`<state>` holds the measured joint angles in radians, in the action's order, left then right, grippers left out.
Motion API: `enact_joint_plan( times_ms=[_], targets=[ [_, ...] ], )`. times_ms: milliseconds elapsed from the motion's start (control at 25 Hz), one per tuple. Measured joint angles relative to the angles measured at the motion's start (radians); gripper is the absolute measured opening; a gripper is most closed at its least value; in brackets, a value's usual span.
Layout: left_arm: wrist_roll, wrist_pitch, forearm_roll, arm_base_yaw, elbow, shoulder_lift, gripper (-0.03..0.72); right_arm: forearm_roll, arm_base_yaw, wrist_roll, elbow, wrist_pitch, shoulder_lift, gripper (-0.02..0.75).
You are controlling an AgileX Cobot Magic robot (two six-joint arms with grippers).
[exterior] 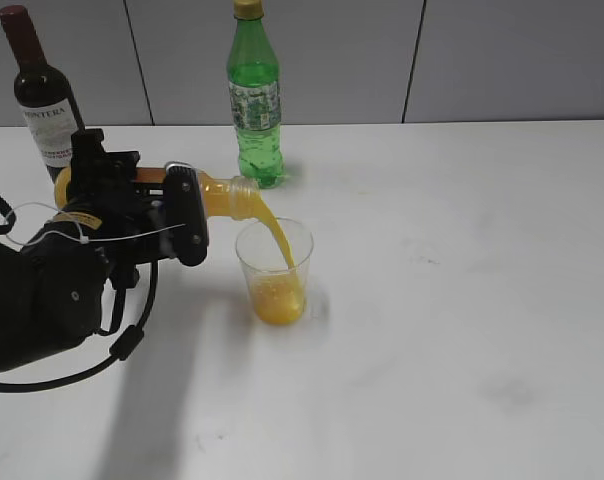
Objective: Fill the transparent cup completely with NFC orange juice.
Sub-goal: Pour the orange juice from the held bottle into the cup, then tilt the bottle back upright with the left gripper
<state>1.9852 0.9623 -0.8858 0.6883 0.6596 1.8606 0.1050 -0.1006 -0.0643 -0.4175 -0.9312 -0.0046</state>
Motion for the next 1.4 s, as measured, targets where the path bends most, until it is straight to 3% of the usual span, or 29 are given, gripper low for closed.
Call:
enact_joint_plan(
  times_ms=[1400],
  targets=[
    [0.115,0.06,-0.019,0.0,0.0,0.0,0.464,0.0,0.0,0.0,0.0,0.0,0.0,0.587]
  ],
)
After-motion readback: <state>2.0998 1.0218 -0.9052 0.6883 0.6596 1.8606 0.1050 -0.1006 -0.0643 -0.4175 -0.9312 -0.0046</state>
